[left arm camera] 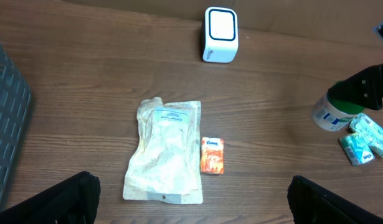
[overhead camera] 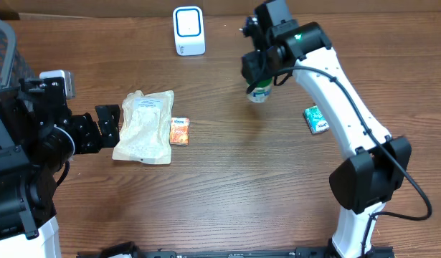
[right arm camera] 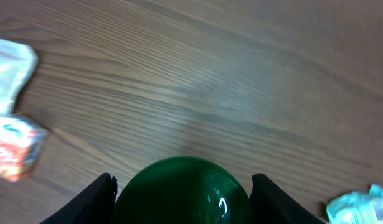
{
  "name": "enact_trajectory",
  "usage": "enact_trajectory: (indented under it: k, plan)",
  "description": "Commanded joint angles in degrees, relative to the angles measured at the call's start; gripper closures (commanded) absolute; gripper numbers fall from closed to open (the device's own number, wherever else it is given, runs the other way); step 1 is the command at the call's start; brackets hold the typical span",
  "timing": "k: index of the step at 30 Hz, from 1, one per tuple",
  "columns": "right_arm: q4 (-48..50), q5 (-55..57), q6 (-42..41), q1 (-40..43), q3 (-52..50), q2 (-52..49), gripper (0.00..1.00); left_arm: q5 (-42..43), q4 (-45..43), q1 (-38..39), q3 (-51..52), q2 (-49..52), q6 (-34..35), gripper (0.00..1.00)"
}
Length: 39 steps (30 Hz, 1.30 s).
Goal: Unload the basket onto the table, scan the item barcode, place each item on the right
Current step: 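Carry the jar right and lower it beside the packs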
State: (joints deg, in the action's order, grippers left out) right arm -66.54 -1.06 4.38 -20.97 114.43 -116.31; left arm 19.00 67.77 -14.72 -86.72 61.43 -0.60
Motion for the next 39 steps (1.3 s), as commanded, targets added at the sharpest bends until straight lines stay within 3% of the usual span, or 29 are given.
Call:
enact_trajectory:
  k: [1,15,34,37,39]
  plan:
    - [1.4,-0.8,-1.6,3.7,-1.5,0.7,0.96,-0.1,0.0,-0.3,-1.0,0.1,-1.1,0.01]
    - [16.7,0.7,-1.4,11.6,-19.2,0.5,0.96,-0.1,0.0,-0.3,-1.0,0.1,-1.1,0.01]
    - [19.1,7.5,-1.4,15.5,-20.4,0.5,0.96,-0.1,-0.1,-0.3,-1.0,0.1,-1.1,0.01]
    - [18.9,7.4,-1.4,15.5,-20.2,0.5,0.89,-0.1,0.0,-0.3,-1.0,0.1,-1.1,0.01]
    - [17.8,6.3,-1.4,15.4,-19.4,0.6,0.72,-0.1,0.0,-0.3,-1.0,0.1,-1.1,0.01]
